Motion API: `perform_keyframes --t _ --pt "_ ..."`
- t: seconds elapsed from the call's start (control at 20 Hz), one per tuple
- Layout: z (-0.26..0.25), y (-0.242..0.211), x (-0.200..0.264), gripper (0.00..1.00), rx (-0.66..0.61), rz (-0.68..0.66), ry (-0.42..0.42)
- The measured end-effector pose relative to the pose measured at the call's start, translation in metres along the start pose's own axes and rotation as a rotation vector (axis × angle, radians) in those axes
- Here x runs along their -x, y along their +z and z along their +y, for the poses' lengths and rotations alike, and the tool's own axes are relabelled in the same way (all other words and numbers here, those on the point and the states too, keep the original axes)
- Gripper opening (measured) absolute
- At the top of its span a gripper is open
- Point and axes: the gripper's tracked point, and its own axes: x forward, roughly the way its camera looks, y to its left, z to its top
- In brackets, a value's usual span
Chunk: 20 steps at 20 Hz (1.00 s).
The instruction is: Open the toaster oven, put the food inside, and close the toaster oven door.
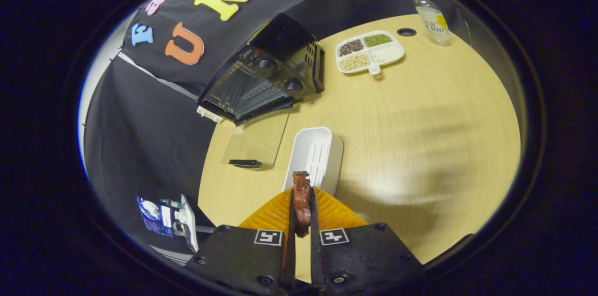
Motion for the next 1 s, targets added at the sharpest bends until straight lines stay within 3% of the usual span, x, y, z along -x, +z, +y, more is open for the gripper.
perform_keyframes --t 0.2,0.5,1.0 --pt "0.042 0.001 0.011 0.16 0.01 -0.053 0.023" --pt "0.119 -0.012 0.015 0.16 -0.113 -0.196 0.07" --pt "0.218 -0.003 -0.049 0.16 -0.312 -0.413 0.106"
